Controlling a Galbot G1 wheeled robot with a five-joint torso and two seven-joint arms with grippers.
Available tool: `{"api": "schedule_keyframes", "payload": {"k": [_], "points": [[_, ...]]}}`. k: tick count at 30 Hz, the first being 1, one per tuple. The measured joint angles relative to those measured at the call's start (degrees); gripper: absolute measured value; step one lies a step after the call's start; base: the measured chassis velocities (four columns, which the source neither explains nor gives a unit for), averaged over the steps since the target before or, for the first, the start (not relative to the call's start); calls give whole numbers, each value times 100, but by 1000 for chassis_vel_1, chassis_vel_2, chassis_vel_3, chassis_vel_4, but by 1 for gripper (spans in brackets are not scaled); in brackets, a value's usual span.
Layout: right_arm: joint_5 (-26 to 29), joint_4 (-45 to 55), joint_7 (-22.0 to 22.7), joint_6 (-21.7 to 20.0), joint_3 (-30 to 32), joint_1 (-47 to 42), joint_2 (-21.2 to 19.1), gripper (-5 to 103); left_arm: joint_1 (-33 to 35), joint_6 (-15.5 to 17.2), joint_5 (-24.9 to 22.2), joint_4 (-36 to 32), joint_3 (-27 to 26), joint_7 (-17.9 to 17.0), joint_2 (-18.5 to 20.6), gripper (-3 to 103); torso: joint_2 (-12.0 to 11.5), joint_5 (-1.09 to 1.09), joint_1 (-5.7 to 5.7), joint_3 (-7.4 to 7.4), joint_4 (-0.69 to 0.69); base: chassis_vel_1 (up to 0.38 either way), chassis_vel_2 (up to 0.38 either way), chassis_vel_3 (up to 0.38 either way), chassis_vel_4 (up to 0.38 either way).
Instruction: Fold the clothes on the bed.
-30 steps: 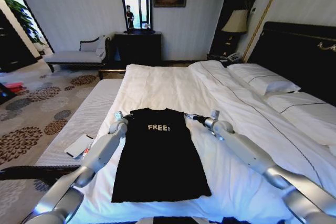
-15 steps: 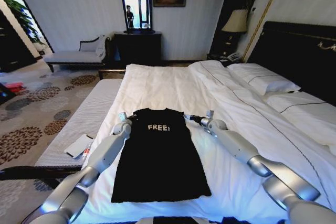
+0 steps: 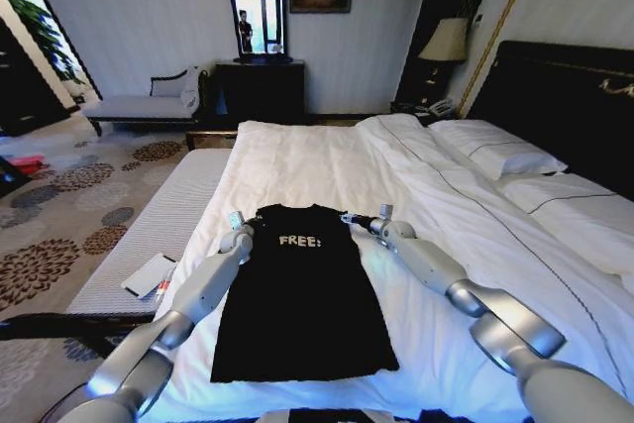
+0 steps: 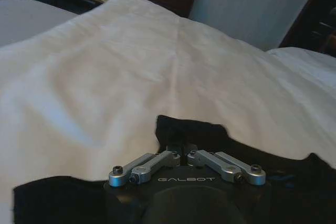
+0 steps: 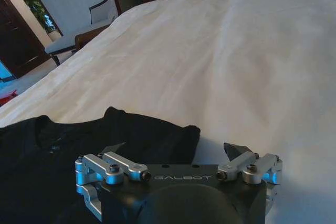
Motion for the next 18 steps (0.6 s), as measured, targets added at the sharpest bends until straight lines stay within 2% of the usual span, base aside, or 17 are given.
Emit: {"api": "schedule_keyframes", "payload": {"k": [2, 6, 10, 13, 15, 17, 18], "points": [[-24, -77, 25, -1, 4, 43, 114, 100, -30, 0, -24, 17, 37, 3, -17, 1, 0, 0, 0, 0, -1, 0, 0, 0, 0], [-110, -209, 75, 31, 2, 56, 221, 99, -32, 0, -50, -10, 64, 0, 13, 1, 0, 1, 1, 1, 7, 0, 0, 0, 0], [-131, -275, 84, 108, -3, -1, 185, 78, -23, 10, -66, -39, 71, -42, 20, 1, 0, 1, 0, 0, 4, 0, 0, 0, 0], [-85, -278, 122, 156, -2, -6, 157, 72, -14, 11, -66, -43, 69, -63, 9, 1, 0, 1, 0, 0, 0, 0, 0, 0, 0], [-53, -288, 139, 185, -2, 5, 140, 61, 0, 11, -66, -65, 70, -86, 6, 1, 1, 2, 0, 0, 1, 0, 0, 0, 0], [-49, -286, 141, 186, -2, 6, 134, 61, 3, 11, -66, -70, 73, -91, 6, 1, 0, 2, 0, 0, 2, 0, 0, 0, 0], [-33, -250, 144, 189, -3, 7, 99, 50, 16, 12, -67, -92, 80, -108, 9, 1, 0, 1, 1, 0, 4, 0, 0, 0, 0]]}}
